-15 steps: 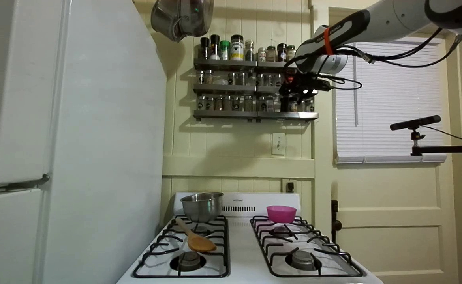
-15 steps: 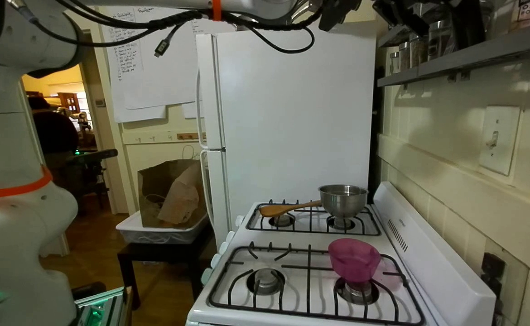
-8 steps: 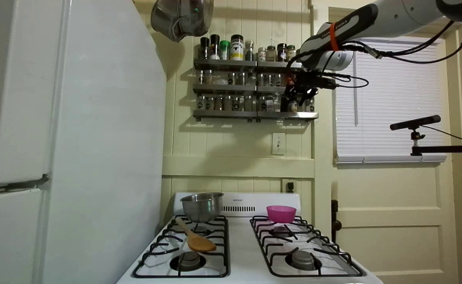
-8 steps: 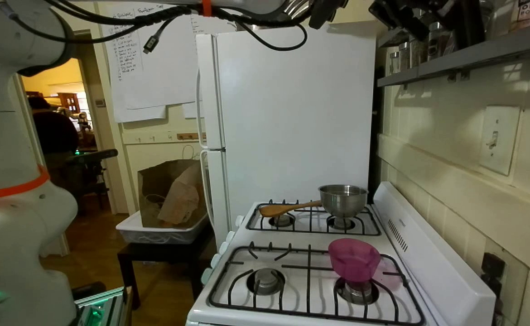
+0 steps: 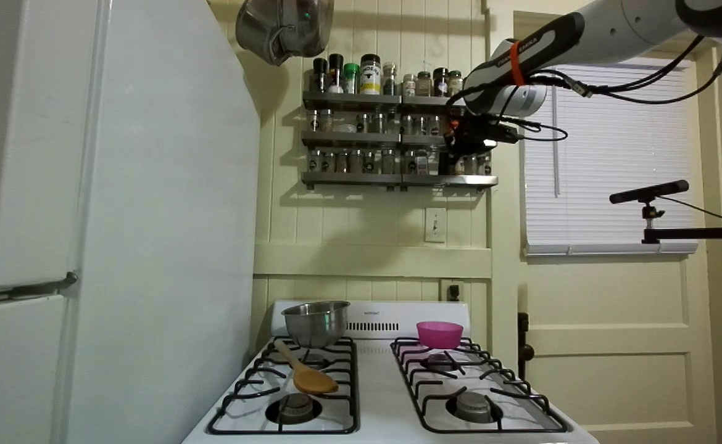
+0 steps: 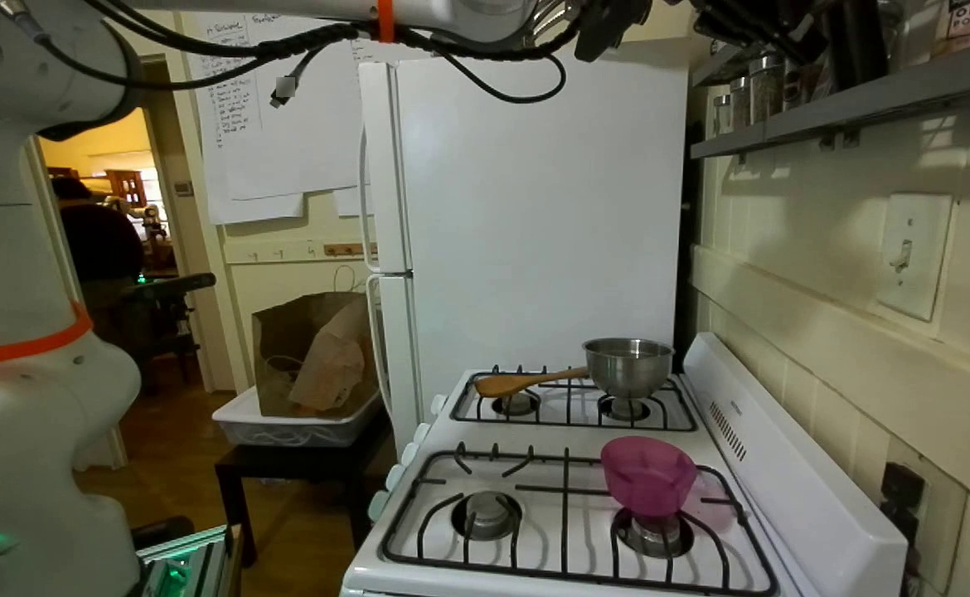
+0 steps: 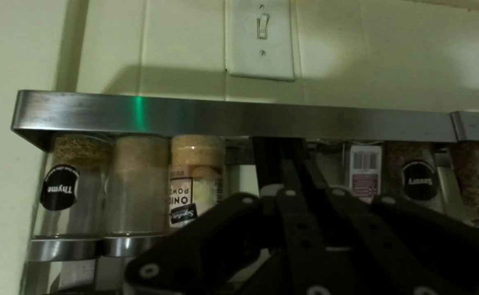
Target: Pick up the black object and put it on the shelf
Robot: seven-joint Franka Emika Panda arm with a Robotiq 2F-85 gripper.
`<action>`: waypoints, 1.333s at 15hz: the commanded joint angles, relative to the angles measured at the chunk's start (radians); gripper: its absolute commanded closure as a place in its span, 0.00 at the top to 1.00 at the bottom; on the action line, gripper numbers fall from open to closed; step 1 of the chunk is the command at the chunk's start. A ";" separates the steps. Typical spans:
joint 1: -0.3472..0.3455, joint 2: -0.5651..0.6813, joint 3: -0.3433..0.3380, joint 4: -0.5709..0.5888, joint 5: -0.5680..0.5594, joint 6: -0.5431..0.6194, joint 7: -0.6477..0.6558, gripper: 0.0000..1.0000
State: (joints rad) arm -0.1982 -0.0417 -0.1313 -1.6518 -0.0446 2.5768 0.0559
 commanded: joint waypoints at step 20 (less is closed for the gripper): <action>0.066 -0.134 0.007 -0.136 0.121 -0.051 -0.127 0.00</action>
State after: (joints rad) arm -0.1598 -0.0663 -0.1213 -1.7090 0.0038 2.6438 -0.0095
